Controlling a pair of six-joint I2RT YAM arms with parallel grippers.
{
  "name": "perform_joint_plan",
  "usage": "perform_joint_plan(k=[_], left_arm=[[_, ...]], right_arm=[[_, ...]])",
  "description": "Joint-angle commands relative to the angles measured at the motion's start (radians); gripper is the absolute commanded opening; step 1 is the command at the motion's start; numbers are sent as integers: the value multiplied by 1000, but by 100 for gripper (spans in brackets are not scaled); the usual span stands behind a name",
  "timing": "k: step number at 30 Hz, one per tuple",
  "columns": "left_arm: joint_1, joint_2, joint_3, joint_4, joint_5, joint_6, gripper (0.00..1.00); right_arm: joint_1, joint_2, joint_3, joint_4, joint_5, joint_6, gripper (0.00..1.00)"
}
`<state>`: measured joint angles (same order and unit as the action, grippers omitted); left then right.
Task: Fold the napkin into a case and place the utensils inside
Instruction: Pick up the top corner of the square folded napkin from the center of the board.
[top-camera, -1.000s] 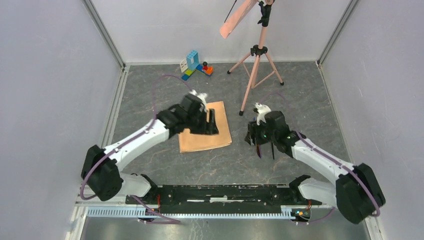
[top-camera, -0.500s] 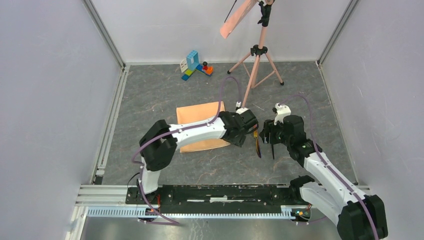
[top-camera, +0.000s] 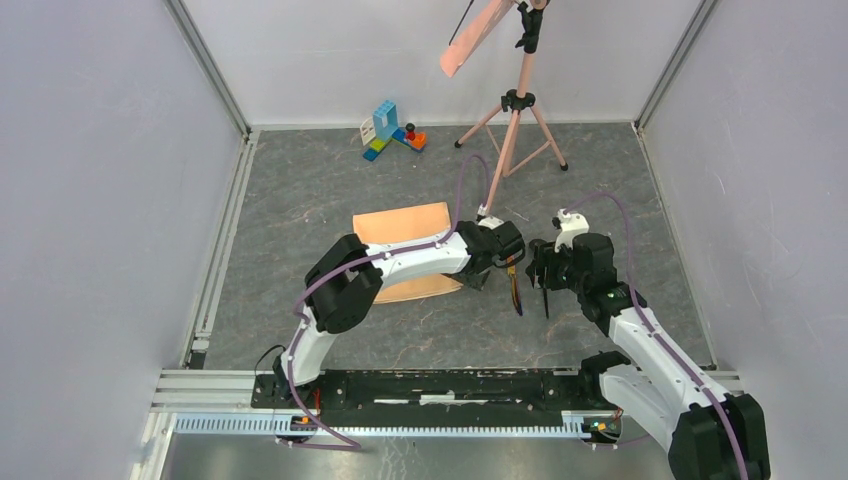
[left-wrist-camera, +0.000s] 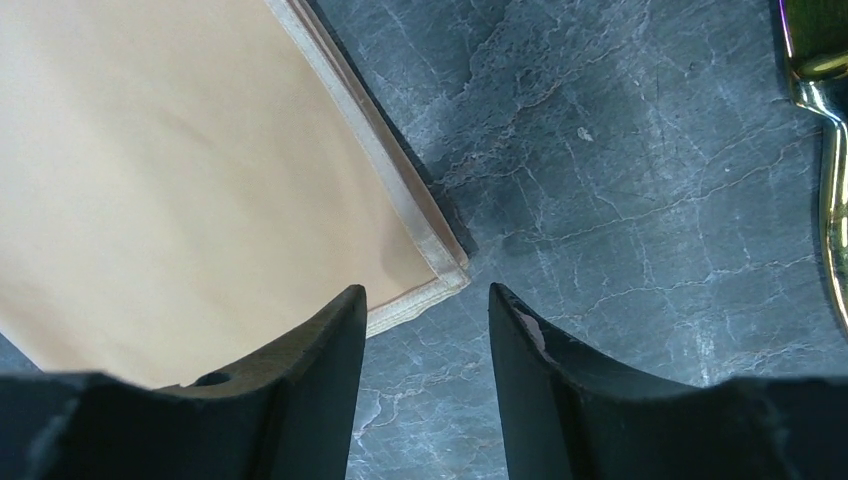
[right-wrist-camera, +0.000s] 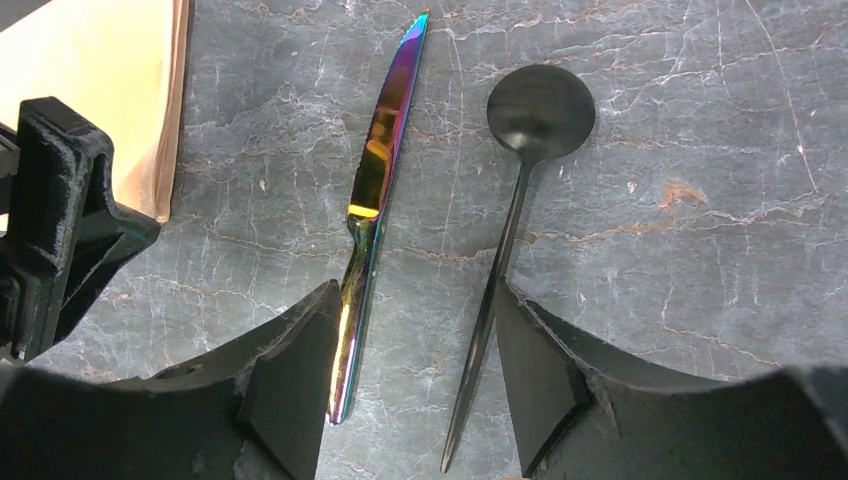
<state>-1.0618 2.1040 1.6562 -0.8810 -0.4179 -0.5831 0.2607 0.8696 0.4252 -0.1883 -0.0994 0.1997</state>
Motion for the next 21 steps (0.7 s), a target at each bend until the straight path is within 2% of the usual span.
perform_joint_plan(k=[1, 4, 21], left_arm=[[0, 12, 17, 20, -32, -57, 54], [1, 23, 11, 35, -24, -57, 49], [-1, -2, -25, 50, -45, -65, 45]], right_arm=[[-8, -4, -11, 39, -18, -15, 64], [-12, -6, -9, 37, -24, -16, 63], [-14, -2, -19, 55, -61, -16, 62]])
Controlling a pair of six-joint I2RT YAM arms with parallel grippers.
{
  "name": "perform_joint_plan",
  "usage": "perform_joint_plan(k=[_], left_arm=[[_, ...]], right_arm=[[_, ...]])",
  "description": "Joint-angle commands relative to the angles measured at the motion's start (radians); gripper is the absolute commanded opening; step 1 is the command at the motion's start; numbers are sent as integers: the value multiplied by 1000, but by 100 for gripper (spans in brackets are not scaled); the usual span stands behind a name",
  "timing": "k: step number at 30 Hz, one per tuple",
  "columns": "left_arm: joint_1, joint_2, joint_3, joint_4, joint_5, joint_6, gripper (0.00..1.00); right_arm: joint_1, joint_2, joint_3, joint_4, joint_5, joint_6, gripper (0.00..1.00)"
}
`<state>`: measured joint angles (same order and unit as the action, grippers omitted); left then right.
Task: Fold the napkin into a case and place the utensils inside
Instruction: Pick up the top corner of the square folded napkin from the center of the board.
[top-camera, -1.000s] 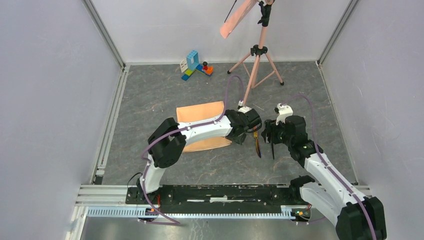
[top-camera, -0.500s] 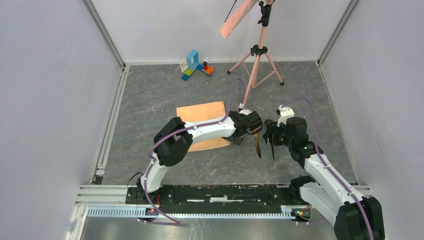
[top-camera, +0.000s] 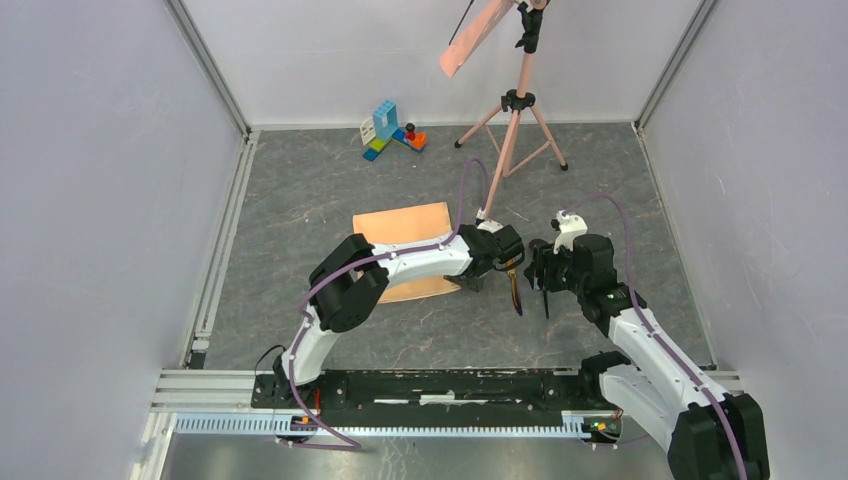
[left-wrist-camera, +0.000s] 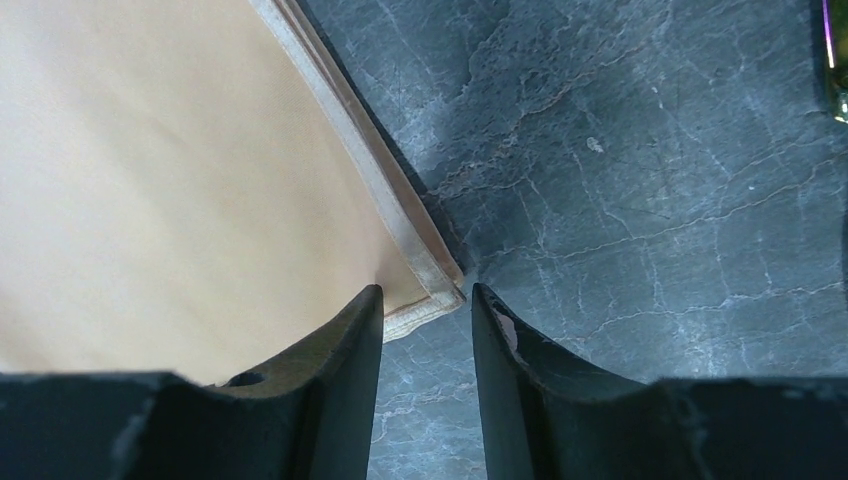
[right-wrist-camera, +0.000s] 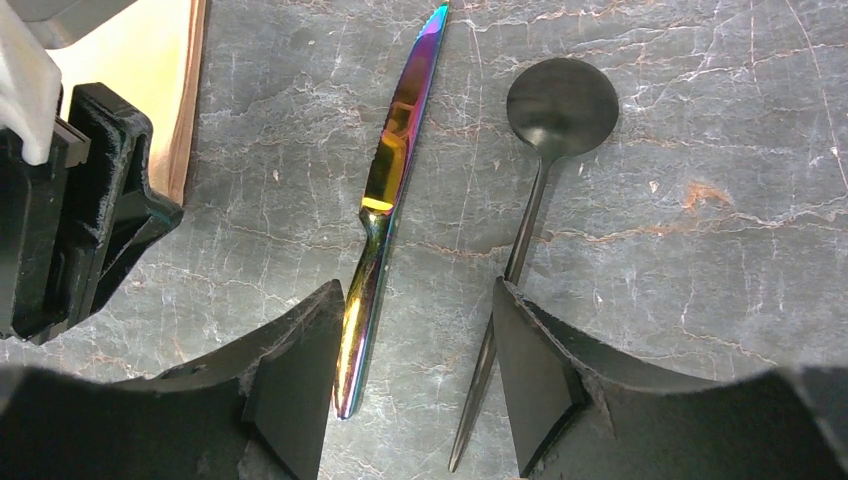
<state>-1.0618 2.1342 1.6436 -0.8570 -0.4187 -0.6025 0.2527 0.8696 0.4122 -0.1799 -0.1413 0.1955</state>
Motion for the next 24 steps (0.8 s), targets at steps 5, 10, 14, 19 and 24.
perform_joint_plan(k=[5, 10, 14, 19, 24], left_arm=[[0, -54, -24, 26, -58, -50, 43], [0, -70, -23, 24, -69, -49, 42], [0, -83, -21, 25, -78, -47, 42], [0, -97, -19, 23, -78, -44, 46], [0, -91, -15, 19, -82, -39, 44]], right_arm=[[-7, -2, -9, 50, -25, -12, 62], [-8, -1, -14, 53, -34, -11, 62], [-8, 0, -17, 56, -39, -11, 62], [-9, 6, -18, 61, -50, -11, 61], [-10, 8, -18, 64, -57, -11, 61]])
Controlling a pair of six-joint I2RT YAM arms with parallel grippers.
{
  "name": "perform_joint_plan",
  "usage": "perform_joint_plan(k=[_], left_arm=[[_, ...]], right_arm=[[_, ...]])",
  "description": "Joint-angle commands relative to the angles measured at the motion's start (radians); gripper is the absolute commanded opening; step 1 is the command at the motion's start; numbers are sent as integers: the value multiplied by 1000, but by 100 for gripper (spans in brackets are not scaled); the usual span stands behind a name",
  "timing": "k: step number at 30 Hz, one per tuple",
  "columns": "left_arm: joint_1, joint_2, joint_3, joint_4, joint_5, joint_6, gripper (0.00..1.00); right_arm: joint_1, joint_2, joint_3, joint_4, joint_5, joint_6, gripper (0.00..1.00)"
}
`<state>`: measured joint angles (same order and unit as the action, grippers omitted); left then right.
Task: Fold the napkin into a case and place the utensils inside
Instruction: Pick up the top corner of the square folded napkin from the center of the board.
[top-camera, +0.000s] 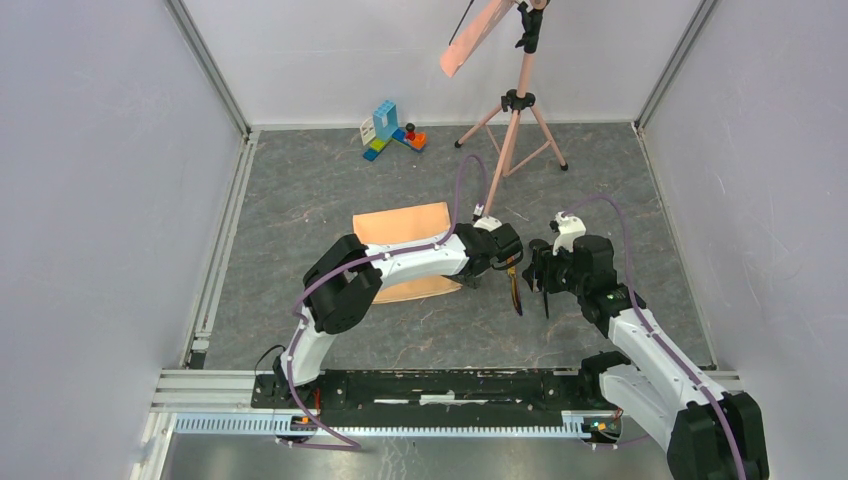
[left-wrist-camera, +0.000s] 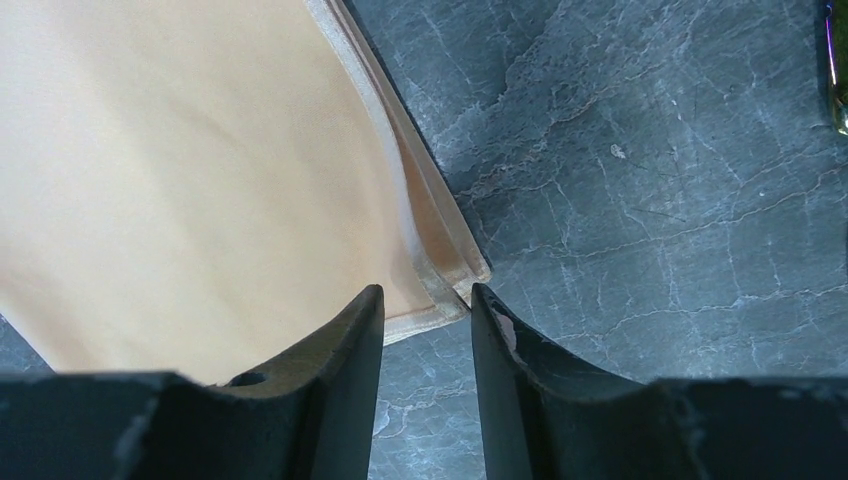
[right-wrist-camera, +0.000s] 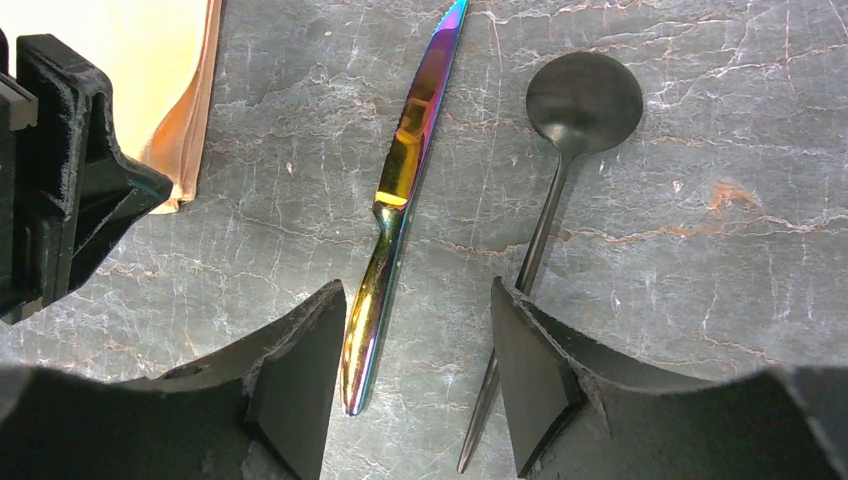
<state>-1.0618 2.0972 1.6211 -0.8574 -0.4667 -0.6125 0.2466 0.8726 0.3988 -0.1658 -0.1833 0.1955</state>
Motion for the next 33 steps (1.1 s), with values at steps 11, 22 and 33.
perform_joint_plan(k=[11, 22, 33], left_arm=[[0, -58, 6, -7, -62, -25, 27], [31, -106, -39, 0, -89, -14, 8], [265, -185, -187, 115, 106, 103, 5]], right_arm=[[-6, 6, -6, 55, -24, -11, 60], [-4, 12, -9, 58, -45, -10, 59], [-4, 51, 0, 59, -79, -17, 57]])
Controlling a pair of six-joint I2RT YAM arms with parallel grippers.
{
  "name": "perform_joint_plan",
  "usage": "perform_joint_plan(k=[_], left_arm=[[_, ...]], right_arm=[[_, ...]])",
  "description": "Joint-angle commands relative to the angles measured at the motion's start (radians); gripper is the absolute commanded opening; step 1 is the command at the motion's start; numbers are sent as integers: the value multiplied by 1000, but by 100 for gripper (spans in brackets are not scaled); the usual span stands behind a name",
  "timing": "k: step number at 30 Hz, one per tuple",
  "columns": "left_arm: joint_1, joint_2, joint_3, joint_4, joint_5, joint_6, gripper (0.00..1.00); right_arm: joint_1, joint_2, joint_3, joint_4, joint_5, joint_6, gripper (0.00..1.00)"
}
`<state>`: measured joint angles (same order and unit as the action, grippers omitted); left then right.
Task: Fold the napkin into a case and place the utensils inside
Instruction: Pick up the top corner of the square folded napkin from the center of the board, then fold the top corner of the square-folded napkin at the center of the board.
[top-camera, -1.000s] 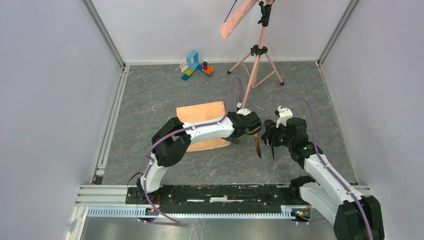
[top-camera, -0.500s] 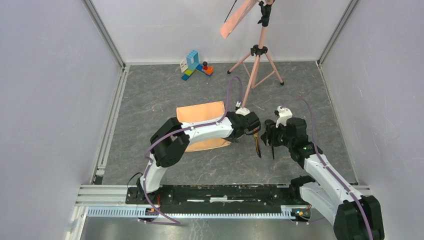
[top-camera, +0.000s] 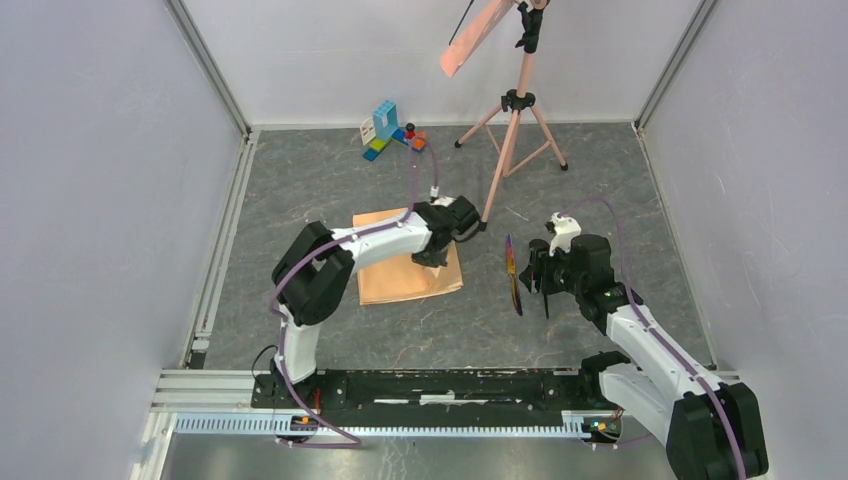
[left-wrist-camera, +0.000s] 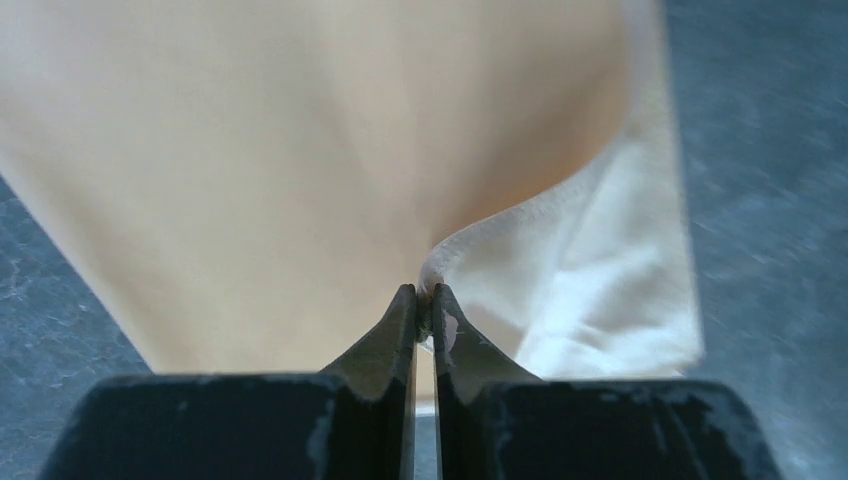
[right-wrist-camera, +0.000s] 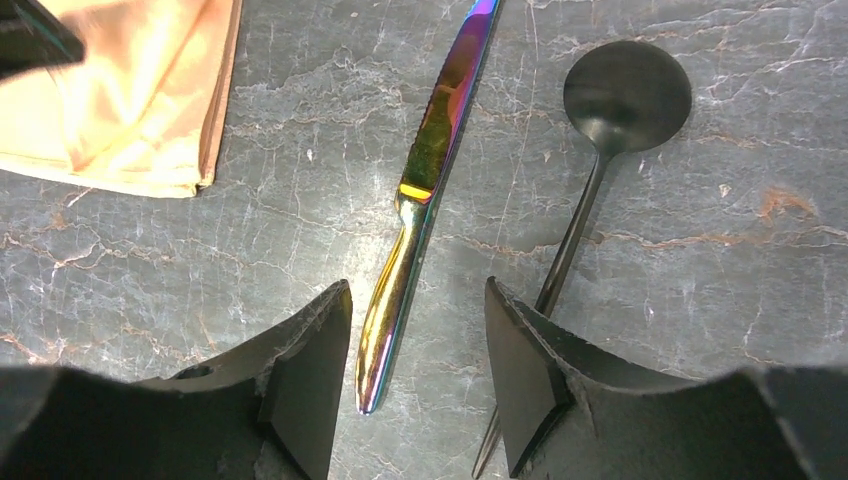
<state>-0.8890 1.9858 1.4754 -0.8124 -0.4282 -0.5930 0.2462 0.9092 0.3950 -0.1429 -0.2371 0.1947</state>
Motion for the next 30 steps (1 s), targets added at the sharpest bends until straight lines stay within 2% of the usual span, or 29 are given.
perform_joint_plan(k=[1, 6, 14, 18, 30], left_arm=[[116, -79, -46, 77, 78, 97, 5], [244, -60, -28, 82, 121, 177, 5], [374, 12, 89, 31, 111, 254, 7], [415, 32, 125, 13, 100, 291, 7], [476, 74, 145, -2, 115, 289, 7]], right_arm=[[-4, 19, 6, 36, -30, -16, 57], [-4, 35, 10, 52, -82, -24, 61], [-3, 75, 50, 52, -114, -37, 82], [-3, 74, 65, 57, -116, -31, 87], [-4, 104, 79, 64, -101, -39, 91]])
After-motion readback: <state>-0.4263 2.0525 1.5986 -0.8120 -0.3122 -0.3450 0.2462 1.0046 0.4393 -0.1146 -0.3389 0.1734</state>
